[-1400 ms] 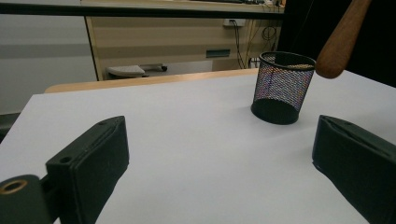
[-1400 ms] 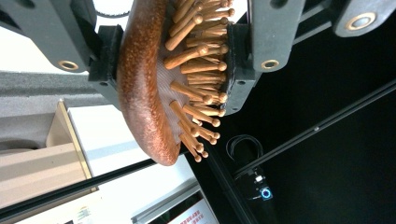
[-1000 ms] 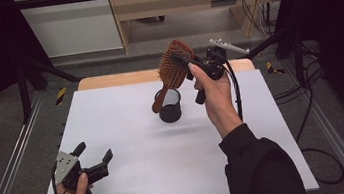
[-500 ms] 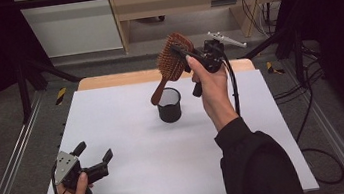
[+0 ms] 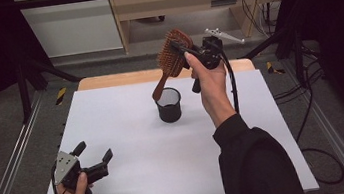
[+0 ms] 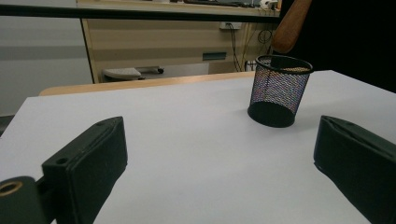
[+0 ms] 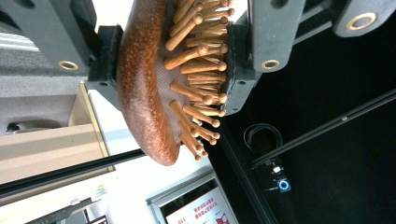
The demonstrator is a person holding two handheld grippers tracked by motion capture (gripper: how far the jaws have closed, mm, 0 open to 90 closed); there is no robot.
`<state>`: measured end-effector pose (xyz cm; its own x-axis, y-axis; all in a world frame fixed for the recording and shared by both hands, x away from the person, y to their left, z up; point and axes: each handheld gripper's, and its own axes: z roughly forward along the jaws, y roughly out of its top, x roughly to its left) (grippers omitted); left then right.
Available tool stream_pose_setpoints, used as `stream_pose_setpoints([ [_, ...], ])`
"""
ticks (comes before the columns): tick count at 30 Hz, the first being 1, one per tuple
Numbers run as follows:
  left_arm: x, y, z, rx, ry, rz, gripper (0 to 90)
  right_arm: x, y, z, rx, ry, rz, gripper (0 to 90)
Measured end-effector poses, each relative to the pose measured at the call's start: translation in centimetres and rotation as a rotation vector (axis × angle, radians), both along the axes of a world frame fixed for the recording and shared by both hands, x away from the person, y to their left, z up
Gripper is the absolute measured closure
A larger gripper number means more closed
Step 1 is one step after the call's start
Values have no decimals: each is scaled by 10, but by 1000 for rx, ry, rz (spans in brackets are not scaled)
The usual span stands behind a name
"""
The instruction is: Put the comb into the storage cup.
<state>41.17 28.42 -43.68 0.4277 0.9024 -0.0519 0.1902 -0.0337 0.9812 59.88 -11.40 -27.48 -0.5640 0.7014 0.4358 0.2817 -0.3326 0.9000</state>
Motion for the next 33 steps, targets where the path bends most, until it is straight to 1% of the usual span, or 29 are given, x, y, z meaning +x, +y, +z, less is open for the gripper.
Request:
stream_pose_setpoints([
  [4, 0, 0, 0, 1, -2, -2, 30, 3, -1, 0, -3, 2, -9, 511],
  [6, 0, 0, 0, 2, -5, -3, 30, 4, -1, 1, -9, -9, -13, 511],
  [10, 1, 0, 0, 10, -14, -2, 29, 6, -1, 1, -8, -11, -23, 511],
  [18, 5, 1, 0, 7, -20, -9, 27, 10, -2, 1, -11, -11, -36, 511],
  [23, 5, -1, -1, 13, -31, 4, 28, 13, -3, -1, -6, -12, -45, 511],
  [26, 5, -1, 0, 12, -36, 2, 25, 15, -4, -3, -14, -11, -49, 511],
  [33, 5, 0, -1, 8, -30, 3, 25, 17, -6, -4, -33, -10, -60, 510],
])
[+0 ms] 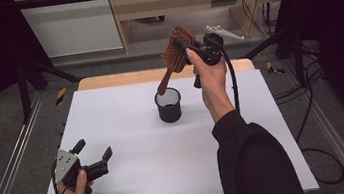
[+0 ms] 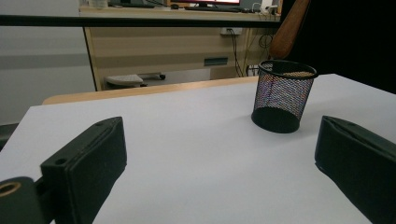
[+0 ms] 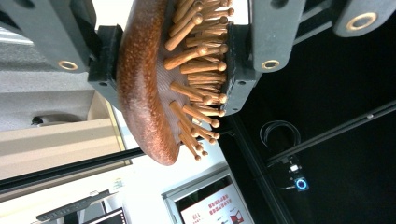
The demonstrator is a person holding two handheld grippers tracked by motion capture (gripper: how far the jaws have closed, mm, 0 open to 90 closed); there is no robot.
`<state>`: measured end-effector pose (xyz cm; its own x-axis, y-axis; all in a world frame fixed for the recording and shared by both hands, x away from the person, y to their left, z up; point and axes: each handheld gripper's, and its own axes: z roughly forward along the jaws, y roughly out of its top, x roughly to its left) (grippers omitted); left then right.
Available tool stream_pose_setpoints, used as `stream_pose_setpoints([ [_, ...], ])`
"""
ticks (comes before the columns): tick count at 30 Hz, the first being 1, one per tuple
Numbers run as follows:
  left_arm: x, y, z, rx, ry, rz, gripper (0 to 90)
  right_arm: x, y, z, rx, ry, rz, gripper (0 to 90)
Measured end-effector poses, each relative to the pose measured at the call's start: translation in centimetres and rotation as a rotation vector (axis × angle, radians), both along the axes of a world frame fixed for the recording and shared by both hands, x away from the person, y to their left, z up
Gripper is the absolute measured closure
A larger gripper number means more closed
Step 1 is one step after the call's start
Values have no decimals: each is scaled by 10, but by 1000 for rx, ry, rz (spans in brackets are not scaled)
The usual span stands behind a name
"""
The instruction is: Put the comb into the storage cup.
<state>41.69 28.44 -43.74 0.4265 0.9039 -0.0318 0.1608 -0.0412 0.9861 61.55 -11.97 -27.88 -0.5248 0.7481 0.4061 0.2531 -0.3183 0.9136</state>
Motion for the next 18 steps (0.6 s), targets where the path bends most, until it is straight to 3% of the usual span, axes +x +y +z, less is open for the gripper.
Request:
stream_pose_setpoints([
  [18, 0, -2, 1, 9, -8, -10, 25, 0, 4, -6, -51, -3, 4, 509],
])
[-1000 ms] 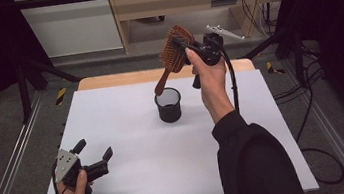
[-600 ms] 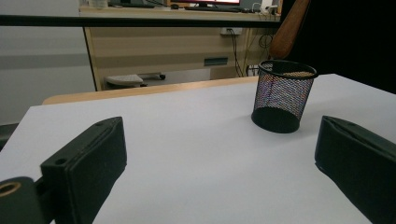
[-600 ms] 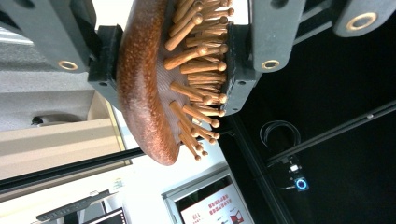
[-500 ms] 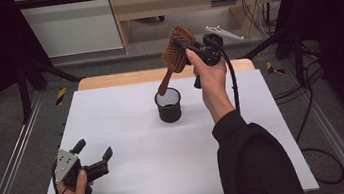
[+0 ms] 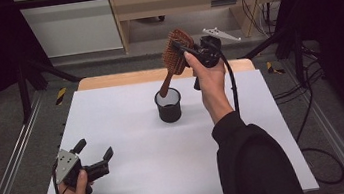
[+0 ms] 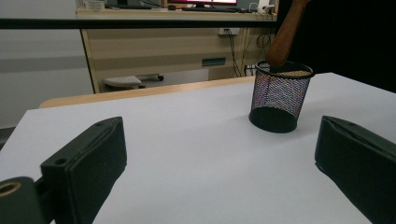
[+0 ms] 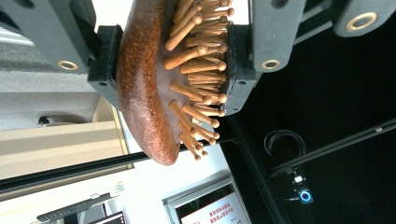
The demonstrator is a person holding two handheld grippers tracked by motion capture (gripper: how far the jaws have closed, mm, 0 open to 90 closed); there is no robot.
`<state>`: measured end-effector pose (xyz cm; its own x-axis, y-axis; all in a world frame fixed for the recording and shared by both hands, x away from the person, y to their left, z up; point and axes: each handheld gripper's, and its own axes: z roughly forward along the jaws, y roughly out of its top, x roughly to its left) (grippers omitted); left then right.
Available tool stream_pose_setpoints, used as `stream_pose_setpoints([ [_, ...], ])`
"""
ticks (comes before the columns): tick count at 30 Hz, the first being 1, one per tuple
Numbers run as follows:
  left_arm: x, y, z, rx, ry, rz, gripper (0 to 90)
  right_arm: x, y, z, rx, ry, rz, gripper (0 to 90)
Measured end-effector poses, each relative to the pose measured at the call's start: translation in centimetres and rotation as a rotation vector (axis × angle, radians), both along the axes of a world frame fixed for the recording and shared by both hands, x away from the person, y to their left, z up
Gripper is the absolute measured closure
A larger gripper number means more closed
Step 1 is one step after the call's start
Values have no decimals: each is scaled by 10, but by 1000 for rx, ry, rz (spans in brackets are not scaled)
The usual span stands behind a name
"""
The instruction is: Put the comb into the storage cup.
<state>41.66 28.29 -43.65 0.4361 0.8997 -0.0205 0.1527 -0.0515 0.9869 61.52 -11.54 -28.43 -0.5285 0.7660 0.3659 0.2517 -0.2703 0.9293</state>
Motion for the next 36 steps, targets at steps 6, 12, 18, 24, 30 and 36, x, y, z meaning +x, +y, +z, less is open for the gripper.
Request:
stream_pose_setpoints([
  [6, 0, 1, 0, -1, 0, 2, 25, 1, 1, -4, -10, 5, 1, 508],
  [12, 0, 1, 0, 0, 0, 1, 25, 1, 1, -7, -18, 6, 6, 508],
  [18, 0, 1, 0, -1, -2, 0, 25, 2, 1, -12, -24, 15, 3, 508],
  [24, 0, 1, 0, -1, -3, -1, 25, 2, 2, -17, -46, 23, 9, 508],
  [30, 0, 1, 0, 1, -3, -2, 25, 2, 4, -24, -66, 46, 16, 508],
  [36, 0, 2, 0, 2, -3, -5, 25, 2, 4, -30, -80, 58, 28, 507],
])
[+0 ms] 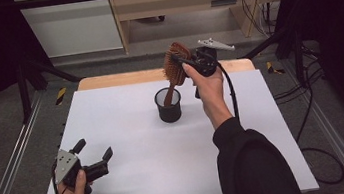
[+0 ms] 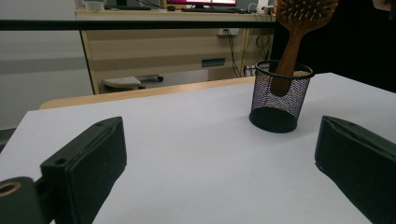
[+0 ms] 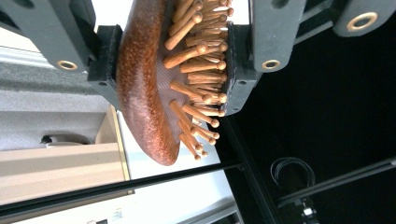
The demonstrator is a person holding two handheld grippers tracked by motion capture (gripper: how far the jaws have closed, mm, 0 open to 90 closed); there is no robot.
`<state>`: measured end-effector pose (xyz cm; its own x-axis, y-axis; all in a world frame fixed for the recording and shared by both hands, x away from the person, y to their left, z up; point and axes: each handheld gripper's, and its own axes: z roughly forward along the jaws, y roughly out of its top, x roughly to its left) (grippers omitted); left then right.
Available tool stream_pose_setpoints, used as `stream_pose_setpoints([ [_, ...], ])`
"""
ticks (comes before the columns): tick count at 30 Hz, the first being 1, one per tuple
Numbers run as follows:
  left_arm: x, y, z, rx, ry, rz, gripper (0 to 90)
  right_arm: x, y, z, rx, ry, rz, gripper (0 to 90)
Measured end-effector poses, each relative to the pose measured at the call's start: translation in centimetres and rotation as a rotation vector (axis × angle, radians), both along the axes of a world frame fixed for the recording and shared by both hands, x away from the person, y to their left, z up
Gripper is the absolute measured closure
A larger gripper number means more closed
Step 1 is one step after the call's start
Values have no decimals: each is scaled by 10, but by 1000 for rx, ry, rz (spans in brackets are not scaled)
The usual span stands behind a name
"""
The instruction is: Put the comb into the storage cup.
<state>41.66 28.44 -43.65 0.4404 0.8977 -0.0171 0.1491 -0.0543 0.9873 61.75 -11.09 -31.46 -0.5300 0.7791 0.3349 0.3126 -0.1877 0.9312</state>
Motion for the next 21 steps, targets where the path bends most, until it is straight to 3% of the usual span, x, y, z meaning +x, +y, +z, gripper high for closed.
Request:
stream_pose_setpoints([
  [21, 0, 1, 0, -2, -4, -10, 22, 2, 13, -10, -32, 18, 37, 505],
])
